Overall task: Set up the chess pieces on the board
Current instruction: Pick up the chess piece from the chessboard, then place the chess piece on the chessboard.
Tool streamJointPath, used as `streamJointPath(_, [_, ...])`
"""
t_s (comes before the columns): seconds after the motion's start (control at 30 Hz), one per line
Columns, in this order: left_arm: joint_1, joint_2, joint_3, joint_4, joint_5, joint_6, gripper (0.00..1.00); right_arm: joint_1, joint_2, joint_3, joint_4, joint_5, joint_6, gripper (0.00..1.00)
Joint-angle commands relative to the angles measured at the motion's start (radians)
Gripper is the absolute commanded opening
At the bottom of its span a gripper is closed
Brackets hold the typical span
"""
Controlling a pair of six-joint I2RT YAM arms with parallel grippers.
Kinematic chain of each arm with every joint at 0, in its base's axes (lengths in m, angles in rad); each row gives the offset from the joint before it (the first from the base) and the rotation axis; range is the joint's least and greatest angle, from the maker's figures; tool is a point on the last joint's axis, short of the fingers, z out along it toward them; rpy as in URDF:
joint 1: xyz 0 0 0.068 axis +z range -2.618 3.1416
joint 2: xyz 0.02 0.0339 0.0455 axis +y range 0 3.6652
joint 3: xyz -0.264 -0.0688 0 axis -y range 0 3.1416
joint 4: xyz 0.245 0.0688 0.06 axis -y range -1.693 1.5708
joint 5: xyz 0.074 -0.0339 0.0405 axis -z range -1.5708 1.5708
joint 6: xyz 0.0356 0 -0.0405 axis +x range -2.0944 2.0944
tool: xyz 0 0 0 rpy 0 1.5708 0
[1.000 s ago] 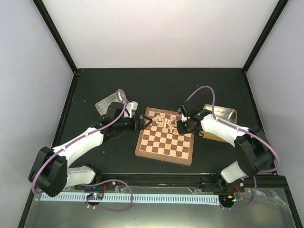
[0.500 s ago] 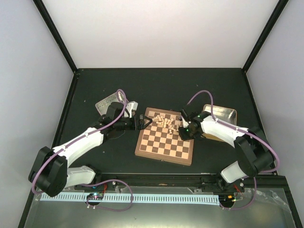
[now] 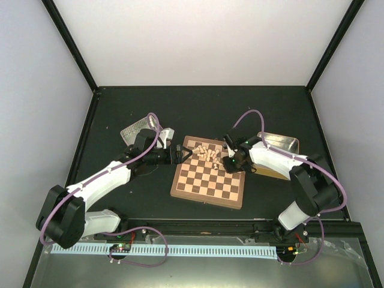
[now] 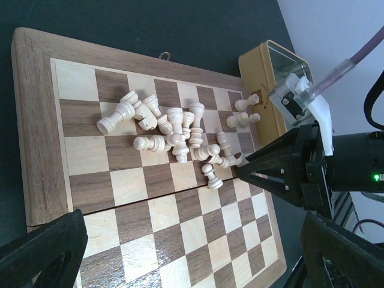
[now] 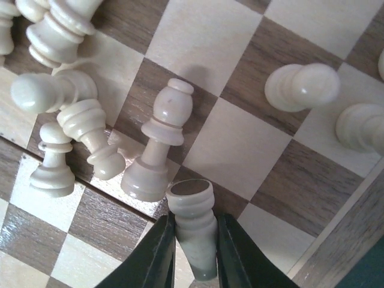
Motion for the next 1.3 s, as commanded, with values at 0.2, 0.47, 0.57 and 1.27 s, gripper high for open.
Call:
streamJointPath(0.2, [-0.005,-0.006,0.018,0.043,0.026,-0.001,0.99,0.004,-0.091,-0.003,-0.012,-0.054,-0.071,0.10])
streamJointPath(0.47, [-0.007,-0.040,-0.016,0.151,0.123,-0.031,0.99,0.010,-0.202,0.020,0.033,-0.306,-0.140,0.10])
streamJointPath(0.57, [-0.017,-0.050,-0.019,0.189,0.184,-0.063,0.99,0.037,-0.218,0.044,0.077,-0.397,-0.180,0.09])
streamJointPath(1.27, [-0.130,-0.039,-0.053,0.360,0.284,-0.426,0.47,0.110,-0.336,0.005,0.323,-0.642,-0.240,0.09])
